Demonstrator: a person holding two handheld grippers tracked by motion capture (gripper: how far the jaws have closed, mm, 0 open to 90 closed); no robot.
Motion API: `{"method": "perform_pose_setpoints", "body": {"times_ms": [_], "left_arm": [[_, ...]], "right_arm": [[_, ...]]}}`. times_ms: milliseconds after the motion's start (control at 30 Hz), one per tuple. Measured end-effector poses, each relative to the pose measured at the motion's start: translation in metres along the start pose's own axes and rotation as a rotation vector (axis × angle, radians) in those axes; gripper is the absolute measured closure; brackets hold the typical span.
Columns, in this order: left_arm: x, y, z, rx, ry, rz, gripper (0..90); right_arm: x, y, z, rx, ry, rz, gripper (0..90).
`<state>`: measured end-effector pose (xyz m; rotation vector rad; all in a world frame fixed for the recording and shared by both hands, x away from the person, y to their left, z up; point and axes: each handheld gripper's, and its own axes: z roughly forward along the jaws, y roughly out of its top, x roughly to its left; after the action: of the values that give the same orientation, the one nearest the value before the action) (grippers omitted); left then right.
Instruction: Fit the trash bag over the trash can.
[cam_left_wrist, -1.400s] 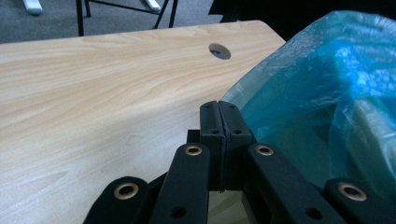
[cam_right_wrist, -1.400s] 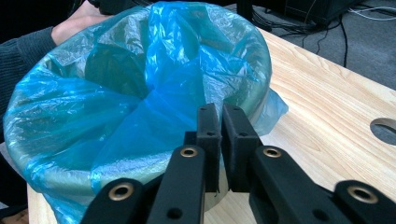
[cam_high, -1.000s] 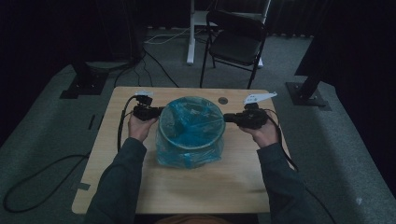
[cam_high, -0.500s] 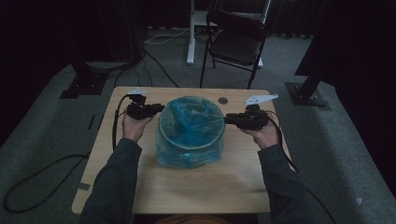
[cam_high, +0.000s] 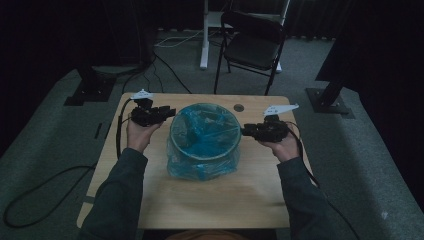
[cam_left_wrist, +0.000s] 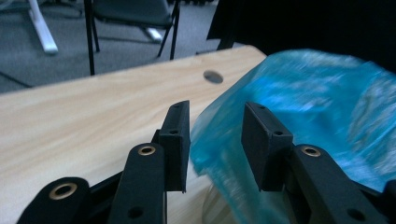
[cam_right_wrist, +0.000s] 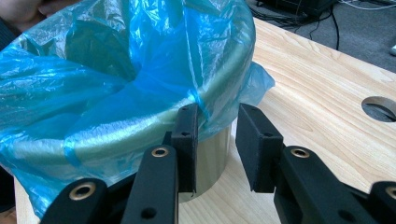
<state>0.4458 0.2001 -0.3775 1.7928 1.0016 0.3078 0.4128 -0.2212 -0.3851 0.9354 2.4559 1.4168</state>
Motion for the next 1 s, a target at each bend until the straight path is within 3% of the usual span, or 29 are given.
{"method": "perform_pose_setpoints", "body": {"times_ms": [233,400,467,667,1000], "left_arm": [[-0.018,0.013,-0.010,-0.032,-0.011,0.065,60.7],[-0.030,0.020,-0.009,-0.022,-0.022,0.108,60.4],[-0.030,0.020,-0.009,-0.022,-0.022,0.108,60.4],[-0.046,0.028,-0.004,-0.014,-0.050,0.155,60.5],[-0.067,0.037,0.008,0.010,-0.085,0.216,60.5]], "right_arm": [[-0.003,-0.011,0.003,0.015,-0.006,0.014,68.1],[-0.004,-0.018,0.003,0.017,-0.003,0.022,66.7],[-0.003,-0.020,0.003,0.013,-0.002,0.023,66.7],[-0.001,-0.030,0.006,0.018,0.001,0.025,66.3],[0.000,-0.032,0.009,0.031,0.005,0.022,65.4]]}}
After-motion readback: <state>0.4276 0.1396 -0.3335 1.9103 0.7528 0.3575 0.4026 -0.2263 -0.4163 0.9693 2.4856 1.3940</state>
